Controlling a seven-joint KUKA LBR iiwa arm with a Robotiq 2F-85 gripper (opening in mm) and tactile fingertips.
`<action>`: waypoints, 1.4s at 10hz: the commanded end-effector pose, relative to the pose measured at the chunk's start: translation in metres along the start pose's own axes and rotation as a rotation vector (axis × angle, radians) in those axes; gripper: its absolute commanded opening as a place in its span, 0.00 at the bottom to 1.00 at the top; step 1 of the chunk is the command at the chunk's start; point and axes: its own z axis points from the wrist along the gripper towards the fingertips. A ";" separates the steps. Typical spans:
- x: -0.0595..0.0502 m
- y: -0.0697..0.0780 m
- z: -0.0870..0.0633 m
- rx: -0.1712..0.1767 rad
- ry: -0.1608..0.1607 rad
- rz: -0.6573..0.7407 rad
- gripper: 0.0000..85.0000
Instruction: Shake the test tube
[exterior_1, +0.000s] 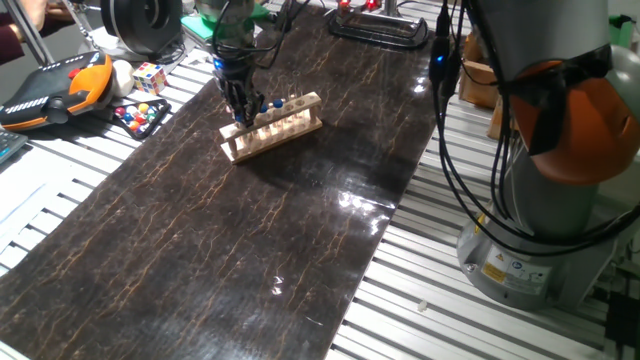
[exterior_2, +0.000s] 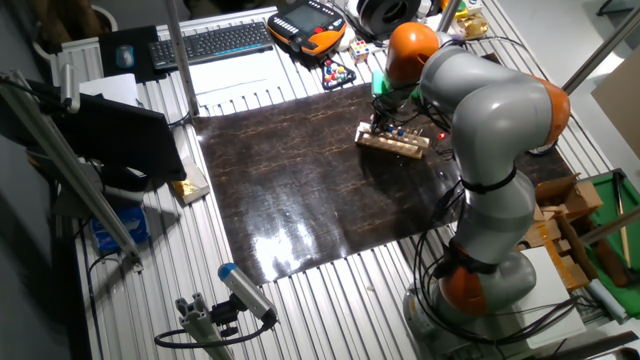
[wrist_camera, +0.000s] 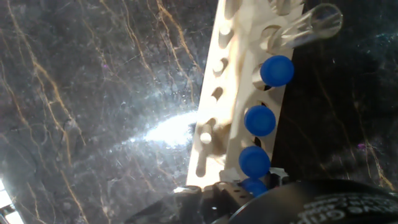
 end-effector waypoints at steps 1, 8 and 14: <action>0.000 0.000 -0.001 0.000 0.000 -0.005 0.32; 0.001 -0.002 -0.023 0.004 0.003 -0.031 0.31; 0.010 -0.004 -0.067 0.012 -0.017 -0.107 0.25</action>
